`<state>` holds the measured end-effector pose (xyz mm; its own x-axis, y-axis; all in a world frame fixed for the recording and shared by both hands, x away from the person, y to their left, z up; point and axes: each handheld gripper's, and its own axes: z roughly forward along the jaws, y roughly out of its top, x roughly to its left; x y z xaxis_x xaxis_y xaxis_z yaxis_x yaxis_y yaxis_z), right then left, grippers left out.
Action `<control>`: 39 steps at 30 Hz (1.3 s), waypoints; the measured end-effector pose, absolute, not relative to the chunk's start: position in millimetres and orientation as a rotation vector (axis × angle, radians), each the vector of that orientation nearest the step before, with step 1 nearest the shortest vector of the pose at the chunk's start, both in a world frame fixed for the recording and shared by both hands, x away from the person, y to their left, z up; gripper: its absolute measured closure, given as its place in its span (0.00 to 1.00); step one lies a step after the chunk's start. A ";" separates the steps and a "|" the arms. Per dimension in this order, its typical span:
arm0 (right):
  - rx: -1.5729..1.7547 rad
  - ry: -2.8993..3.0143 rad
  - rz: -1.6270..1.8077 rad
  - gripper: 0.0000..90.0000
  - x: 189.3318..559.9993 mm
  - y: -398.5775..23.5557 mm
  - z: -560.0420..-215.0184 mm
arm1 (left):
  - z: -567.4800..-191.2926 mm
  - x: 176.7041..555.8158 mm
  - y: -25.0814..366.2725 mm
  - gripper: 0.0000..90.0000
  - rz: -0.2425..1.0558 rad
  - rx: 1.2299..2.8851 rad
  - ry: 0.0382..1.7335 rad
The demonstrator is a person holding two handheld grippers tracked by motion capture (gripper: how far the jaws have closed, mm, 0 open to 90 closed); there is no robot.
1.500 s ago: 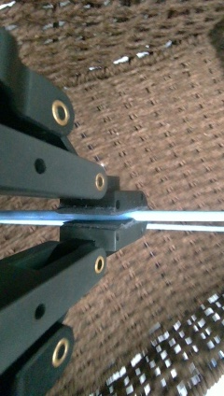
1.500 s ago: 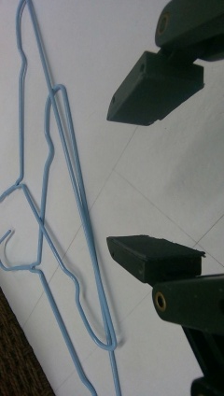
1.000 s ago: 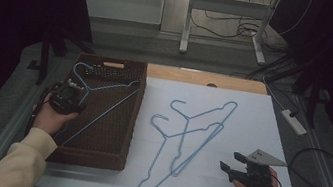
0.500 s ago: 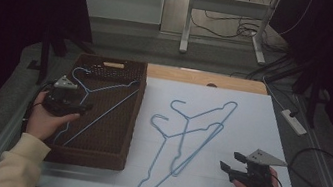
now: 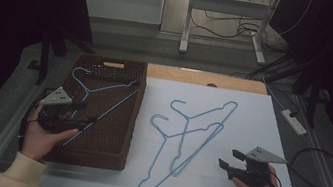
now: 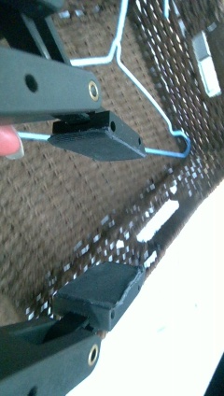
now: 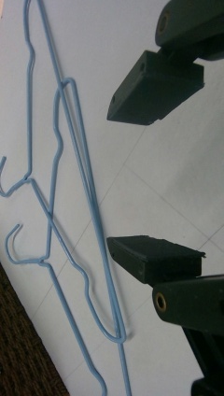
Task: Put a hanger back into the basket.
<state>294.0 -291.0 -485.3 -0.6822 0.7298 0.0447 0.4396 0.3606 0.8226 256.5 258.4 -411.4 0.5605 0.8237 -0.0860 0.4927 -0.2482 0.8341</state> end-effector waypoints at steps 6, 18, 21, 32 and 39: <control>1.011 2.306 1.244 0.38 295.4 -285.9 -484.3 | -410.5 242.7 245.3 0.42 0.454 1.892 1.011; 0.999 2.310 1.255 0.38 294.2 -284.5 -483.7 | -417.0 235.3 229.2 0.41 0.431 1.870 0.979; 0.997 2.313 1.251 0.38 293.2 -284.4 -483.9 | -420.6 230.9 224.8 0.41 0.430 1.869 0.969; 0.992 2.312 1.248 0.38 291.8 -284.3 -483.4 | -427.3 228.2 220.4 0.41 0.429 1.872 0.967; 0.990 2.304 1.246 0.38 290.2 -285.0 -482.5 | -431.1 228.0 220.6 0.40 0.436 1.877 0.972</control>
